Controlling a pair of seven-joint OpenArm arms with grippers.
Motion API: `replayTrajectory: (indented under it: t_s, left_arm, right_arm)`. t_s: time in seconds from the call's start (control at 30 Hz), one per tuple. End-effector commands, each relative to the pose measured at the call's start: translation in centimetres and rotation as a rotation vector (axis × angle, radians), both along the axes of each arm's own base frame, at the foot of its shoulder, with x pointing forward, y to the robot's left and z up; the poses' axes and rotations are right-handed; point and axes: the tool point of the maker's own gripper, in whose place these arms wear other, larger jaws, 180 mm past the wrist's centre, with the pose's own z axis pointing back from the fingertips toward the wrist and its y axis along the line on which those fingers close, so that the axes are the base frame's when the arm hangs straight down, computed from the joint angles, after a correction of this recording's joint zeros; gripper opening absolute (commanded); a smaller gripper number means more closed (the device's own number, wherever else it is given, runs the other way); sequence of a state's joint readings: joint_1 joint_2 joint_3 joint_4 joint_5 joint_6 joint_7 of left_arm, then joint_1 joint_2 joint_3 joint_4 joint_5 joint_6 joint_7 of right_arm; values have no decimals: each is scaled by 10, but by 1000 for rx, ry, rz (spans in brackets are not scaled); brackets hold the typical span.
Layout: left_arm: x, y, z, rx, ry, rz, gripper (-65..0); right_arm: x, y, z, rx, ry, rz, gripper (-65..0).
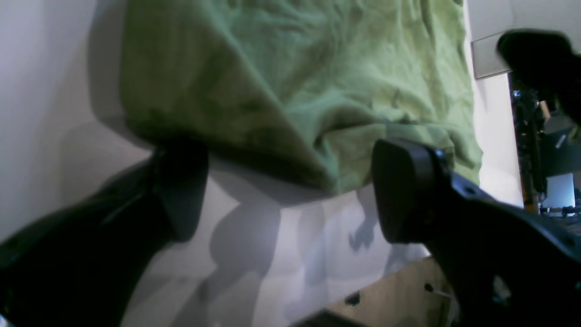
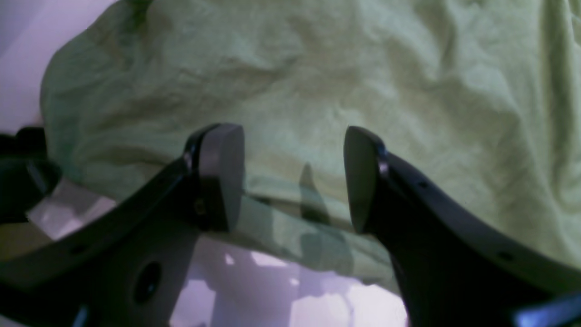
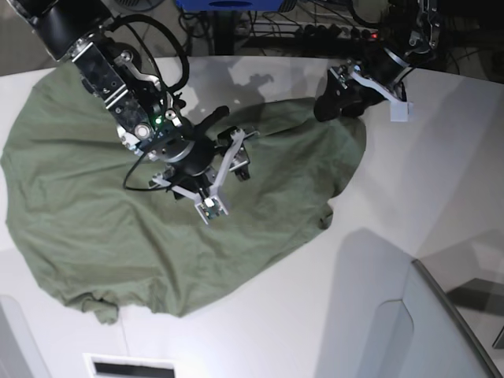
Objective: Layout the t-shirt on the table in an organized manner, then fold the t-shirt properly
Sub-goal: 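Grasp the green shirt edge with the right gripper and drag it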
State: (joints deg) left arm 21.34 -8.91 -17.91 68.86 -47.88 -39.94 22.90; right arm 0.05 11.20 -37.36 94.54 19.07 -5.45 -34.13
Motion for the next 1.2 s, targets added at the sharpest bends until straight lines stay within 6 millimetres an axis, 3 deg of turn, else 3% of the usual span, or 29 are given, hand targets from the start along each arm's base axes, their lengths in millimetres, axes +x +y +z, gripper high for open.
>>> replayTrajectory:
  t_s: [0.0, 0.07, 0.3, 0.7, 0.8, 0.93, 1.03, 1.17]
  left_arm:
    - [0, 3, 0, 9, 0, -5, -104]
    - [-1, 4, -1, 7, 4, -1, -115]
    - [20, 25, 12, -14, -52, 84, -321]
    - [34, 28, 7, -26, -50, 101, -349]
    - [34, 29, 7, -25, -49, 102, -431]
    - [35, 27, 6, -27, -48, 98, -638]
    - [36, 26, 8, -25, -54, 92, -650]
    - [35, 33, 9, -11, -55, 95, -650]
  right_arm:
    - [10, 3, 15, 23, -51, 3, -317]
    - [10, 3, 15, 23, -51, 3, -317]
    - [10, -3, 12, 9, -51, -2, -317]
    - [1, -6, 4, 4, -26, -6, -317]
    - [6, -24, 7, 4, -32, -55, -317]
    - [15, -63, 24, 49, -89, -206, -317]
    - [18, -108, 33, 62, -151, -343, -317]
    - [8, -176, 27, 105, -141, -589, -314]
